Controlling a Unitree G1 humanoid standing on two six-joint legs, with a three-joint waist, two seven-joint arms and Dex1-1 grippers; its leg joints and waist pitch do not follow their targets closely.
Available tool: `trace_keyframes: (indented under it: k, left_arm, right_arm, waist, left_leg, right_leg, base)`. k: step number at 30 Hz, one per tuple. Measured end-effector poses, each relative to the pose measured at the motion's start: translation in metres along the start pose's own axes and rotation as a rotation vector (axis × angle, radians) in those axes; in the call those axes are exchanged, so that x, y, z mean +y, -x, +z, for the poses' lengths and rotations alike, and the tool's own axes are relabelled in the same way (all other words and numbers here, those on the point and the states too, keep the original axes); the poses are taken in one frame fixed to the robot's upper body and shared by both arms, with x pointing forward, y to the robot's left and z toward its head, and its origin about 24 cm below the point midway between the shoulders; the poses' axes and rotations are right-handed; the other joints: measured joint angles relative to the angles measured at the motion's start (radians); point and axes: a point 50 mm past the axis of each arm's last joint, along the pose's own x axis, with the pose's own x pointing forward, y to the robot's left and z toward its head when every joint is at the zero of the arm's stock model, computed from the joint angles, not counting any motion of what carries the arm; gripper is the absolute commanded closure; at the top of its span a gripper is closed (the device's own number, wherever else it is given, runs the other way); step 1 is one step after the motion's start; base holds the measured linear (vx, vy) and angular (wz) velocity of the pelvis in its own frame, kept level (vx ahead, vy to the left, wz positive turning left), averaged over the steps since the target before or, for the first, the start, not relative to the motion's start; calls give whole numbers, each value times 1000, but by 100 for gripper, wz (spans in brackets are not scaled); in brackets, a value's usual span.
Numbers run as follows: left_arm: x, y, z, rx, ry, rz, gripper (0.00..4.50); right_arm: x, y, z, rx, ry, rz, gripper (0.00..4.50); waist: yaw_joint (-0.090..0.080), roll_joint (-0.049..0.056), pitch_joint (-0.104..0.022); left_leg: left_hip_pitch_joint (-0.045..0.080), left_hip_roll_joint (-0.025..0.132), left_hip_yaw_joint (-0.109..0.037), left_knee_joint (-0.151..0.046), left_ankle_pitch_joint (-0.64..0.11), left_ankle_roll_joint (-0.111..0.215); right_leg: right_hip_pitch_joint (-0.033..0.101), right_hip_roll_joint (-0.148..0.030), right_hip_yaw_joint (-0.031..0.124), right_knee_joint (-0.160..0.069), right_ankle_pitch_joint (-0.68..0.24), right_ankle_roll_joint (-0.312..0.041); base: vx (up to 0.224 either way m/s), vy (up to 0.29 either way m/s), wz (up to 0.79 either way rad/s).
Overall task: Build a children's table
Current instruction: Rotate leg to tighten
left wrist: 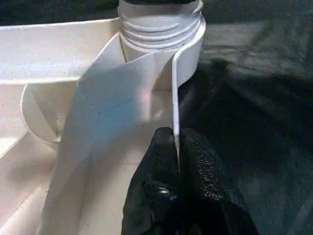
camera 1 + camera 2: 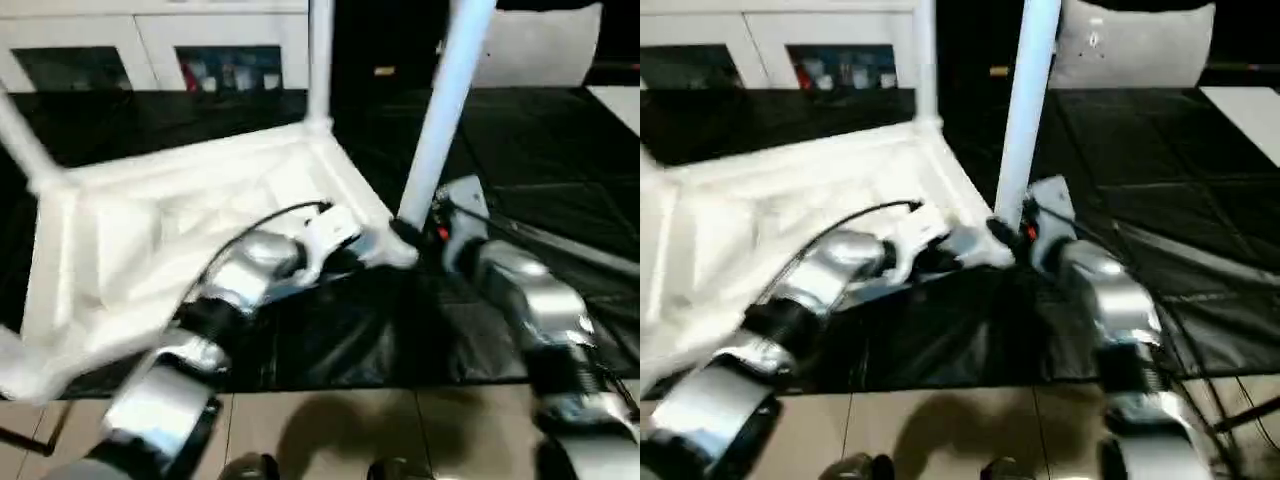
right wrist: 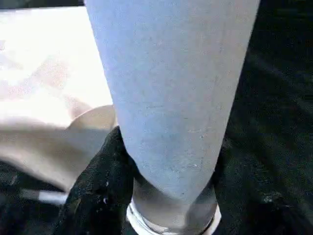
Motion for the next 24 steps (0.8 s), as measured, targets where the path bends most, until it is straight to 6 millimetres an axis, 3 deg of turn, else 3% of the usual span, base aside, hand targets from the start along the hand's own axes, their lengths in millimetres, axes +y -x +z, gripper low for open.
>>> trace_keyframes:
  k: [1, 3, 12, 14, 17, 24]
  left_arm:
    - [-1, -3, 2, 2, 0, 14, 450]
    - [-2, -6, 5, -1, 4, 34, 450]
    - [-4, -6, 11, -18, -18, 1, 450]
    - [-3, -3, 10, -19, -31, -12, 450]
    - [1, 2, 6, -24, -58, -37, 450]
    - [9, 22, -6, -25, -157, -139, 450]
  right_arm:
    - [0, -2, 1, -7, -10, -24, 249]
    - [0, -4, 4, -23, -22, -48, 183]
    - [-7, 1, -5, -42, -57, -32, 132]
    - [-10, 6, -6, -53, -63, -8, 99]
    - [-14, 17, -10, -56, -50, 62, 92]
    - [-29, 45, -21, -2, 45, 249, 20]
  waist:
    - [1, 0, 0]
    - [1, 0, 0]
    - [21, 0, 0]
    - [22, 1, 0]
    - [22, 1, 1]
    - [30, 3, 2]
  left_leg:
    - [0, -1, 0, -1, 0, 0]
    - [0, -1, 0, -3, 0, 0]
    - [-4, -2, 0, -11, 0, 1]
    - [-4, -2, 0, -12, 0, 1]
    - [-5, -1, 0, -13, 0, 0]
    - [-9, 0, 0, -13, 0, 1]
  right_leg:
    - [0, 0, 1, 0, 1, 0]
    - [0, 0, 1, 0, 5, -5]
    - [-7, 0, 0, -2, 7, -1]
    - [-7, 0, -1, -3, 6, 0]
    - [-8, 0, -2, -4, 6, 0]
    - [-9, 0, -4, -7, 6, 0]
  base:
    - [0, 0, 0]
    - [0, 0, 0]
    - [0, 0, 0]
    - [0, 0, 0]
    - [0, 0, 0]
    - [0, 0, 0]
